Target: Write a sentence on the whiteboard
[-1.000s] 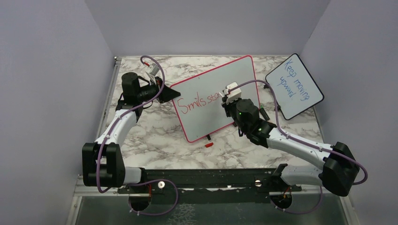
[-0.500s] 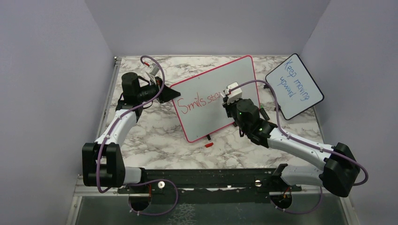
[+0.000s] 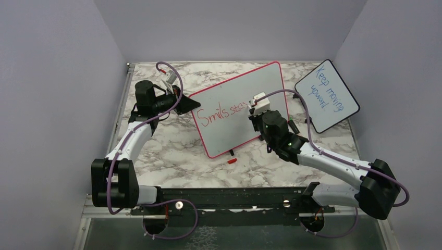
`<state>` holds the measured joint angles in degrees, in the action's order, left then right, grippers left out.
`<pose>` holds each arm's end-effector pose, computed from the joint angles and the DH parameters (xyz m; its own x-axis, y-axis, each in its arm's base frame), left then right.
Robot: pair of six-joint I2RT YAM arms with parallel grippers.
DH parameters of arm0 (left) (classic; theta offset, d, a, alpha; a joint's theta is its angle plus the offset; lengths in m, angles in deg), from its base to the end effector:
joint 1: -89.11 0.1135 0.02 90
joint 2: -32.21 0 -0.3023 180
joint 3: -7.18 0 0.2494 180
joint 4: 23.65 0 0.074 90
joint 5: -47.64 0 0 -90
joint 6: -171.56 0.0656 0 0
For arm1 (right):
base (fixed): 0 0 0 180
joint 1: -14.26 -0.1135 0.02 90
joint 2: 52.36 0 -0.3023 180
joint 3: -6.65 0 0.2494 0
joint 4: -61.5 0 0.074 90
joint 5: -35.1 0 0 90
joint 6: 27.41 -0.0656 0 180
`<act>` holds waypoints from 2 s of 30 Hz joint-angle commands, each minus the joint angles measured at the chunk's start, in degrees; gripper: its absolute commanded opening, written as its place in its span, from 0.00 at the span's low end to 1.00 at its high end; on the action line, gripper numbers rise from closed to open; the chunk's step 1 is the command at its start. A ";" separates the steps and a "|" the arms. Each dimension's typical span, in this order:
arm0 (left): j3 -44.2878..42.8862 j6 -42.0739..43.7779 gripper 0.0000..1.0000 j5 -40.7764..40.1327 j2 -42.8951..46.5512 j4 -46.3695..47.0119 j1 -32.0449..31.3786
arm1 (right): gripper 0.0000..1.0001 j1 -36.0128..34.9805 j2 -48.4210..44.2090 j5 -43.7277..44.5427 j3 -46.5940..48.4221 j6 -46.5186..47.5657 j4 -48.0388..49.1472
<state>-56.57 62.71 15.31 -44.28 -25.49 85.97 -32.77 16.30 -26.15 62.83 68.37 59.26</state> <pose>0.2947 -0.0717 0.3250 -0.5112 -0.1450 -0.8472 0.7193 0.4674 -0.5140 0.2144 0.1839 0.3078 -0.1396 -0.2794 -0.9500 -0.3402 0.9145 -0.2190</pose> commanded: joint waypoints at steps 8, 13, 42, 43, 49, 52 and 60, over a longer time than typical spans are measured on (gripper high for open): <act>1.40 7.10 0.00 -7.10 -1.13 -4.36 -1.28 | 0.01 1.39 -2.15 1.13 0.60 0.27 2.20; 1.39 7.15 0.00 -6.96 -1.26 -4.34 -1.29 | 0.01 2.19 -1.05 0.31 1.58 0.46 3.26; 1.31 7.07 0.00 -6.78 -1.30 -4.34 -1.35 | 0.01 2.64 0.50 -5.21 2.11 -3.67 -3.90; 1.31 7.07 0.00 -6.78 -1.34 -4.34 -1.35 | 0.01 2.68 0.36 -5.85 2.02 -3.77 -4.39; 1.31 7.06 0.00 -6.82 -1.39 -4.34 -1.43 | 0.01 2.64 -0.19 -8.87 1.69 -4.64 -7.89; 1.31 7.03 0.00 -6.93 -1.44 -4.34 -1.44 | 0.01 2.64 -0.31 -9.88 1.48 -5.42 -9.61; 1.31 7.02 0.00 -6.87 -1.50 -4.34 -1.44 | 0.01 2.57 -1.24 -13.01 0.78 -7.80 -11.56</act>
<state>-56.57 62.71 15.02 -44.24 -25.58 85.87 -30.34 15.21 -34.72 64.75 62.73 51.24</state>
